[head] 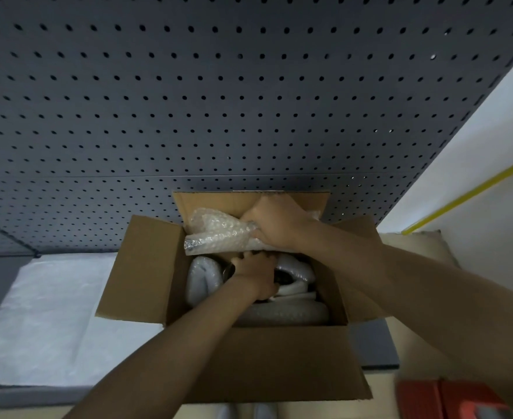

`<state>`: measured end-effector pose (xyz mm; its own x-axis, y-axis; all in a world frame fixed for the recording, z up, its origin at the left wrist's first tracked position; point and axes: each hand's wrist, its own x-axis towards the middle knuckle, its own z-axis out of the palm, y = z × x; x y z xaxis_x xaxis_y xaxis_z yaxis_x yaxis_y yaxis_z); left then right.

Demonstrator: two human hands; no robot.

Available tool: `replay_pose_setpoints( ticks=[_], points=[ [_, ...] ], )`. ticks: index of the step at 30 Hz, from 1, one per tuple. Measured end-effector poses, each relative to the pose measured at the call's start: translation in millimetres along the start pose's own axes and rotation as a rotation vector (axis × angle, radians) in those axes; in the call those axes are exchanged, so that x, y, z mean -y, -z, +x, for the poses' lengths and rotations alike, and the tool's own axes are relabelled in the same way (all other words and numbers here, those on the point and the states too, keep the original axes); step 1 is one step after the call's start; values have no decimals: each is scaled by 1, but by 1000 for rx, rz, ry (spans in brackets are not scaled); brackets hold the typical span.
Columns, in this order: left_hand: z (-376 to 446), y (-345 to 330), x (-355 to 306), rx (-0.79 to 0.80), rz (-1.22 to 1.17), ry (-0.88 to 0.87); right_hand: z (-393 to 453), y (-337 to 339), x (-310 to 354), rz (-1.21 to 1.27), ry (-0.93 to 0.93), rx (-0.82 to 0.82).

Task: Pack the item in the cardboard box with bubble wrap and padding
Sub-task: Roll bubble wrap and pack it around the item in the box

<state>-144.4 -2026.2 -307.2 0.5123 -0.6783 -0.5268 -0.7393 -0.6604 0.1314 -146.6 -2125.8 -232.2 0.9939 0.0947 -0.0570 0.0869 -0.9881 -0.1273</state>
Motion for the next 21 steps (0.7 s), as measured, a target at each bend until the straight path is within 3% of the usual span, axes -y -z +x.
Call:
replay_pose_setpoints(
  ticks=[13, 21],
  points=[
    [-15, -5, 16, -50, -266, -29, 21, -30, 8, -173, -14, 252],
    [-16, -7, 15, -13, -167, -19, 30, -48, 7, -73, -54, 287]
  ],
)
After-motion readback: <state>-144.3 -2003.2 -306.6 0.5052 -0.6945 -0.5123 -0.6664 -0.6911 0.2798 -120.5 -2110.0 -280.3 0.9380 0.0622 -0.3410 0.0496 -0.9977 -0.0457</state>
